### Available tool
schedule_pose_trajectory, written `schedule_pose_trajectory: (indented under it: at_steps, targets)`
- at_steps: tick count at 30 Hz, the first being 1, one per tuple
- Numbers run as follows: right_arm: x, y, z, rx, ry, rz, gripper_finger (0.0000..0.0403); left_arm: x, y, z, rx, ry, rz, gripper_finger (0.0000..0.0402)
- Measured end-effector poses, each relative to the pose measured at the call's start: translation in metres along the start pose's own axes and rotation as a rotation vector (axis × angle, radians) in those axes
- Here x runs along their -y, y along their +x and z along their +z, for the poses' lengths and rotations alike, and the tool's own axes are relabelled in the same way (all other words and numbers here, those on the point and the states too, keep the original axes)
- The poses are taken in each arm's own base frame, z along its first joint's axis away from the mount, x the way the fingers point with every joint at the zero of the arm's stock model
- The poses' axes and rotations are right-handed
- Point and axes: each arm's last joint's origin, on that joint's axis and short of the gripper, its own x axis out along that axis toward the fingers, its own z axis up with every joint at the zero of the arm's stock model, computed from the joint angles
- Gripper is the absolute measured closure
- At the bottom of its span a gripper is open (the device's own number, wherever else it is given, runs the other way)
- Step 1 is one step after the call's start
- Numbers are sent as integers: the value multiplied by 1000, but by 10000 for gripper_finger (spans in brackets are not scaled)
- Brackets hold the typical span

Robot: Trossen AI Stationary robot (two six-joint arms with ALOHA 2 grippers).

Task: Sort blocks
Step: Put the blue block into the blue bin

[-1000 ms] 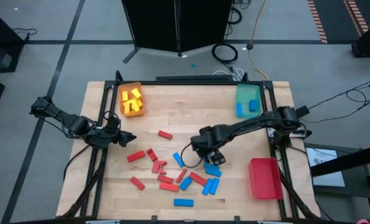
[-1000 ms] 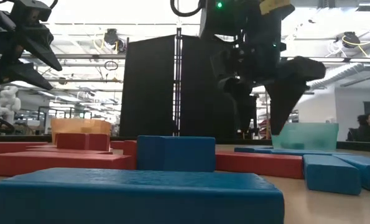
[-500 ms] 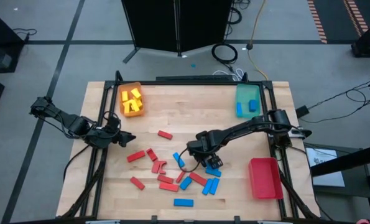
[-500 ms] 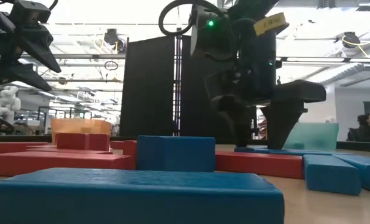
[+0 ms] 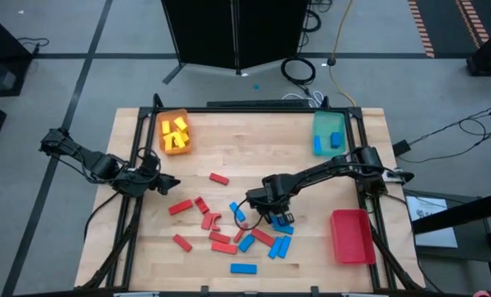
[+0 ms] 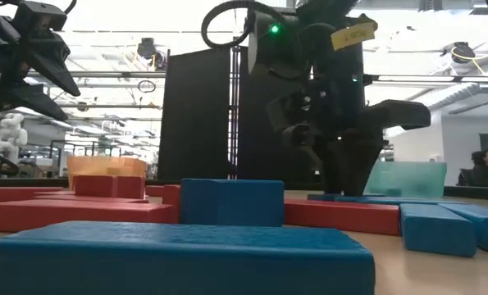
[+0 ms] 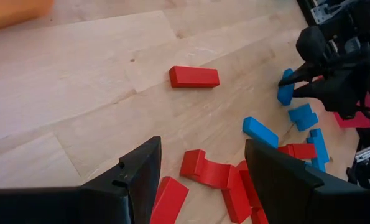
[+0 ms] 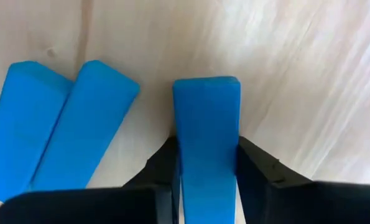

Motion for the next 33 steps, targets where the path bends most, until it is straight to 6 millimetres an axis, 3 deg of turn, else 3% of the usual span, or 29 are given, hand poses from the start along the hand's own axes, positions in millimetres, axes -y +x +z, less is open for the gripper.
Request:
schedule_pose_trajectory:
  at_steps: [3, 6, 12, 24, 28, 33]
  targets:
    - [3, -11, 6, -6, 18, -35, 323, 0, 0, 0, 0, -1, 0, 174]
    - [9, -37, 10, 31, 26, -102, 323, 0, 0, 0, 0, -1, 0, 174]
    - [36, -87, -5, 133, 95, -151, 323, 0, 0, 0, 0, 0, 2, 174]
    - [120, -187, -121, 222, 504, -388, 323, 0, 0, 0, -4, -1, 0, 174]
    - [139, -206, -162, 242, 673, -448, 323, 0, 0, 0, -7, -1, 0, 174]
    - [161, -217, -205, 229, 856, -482, 323, 0, 0, 0, -7, -2, 0, 174]
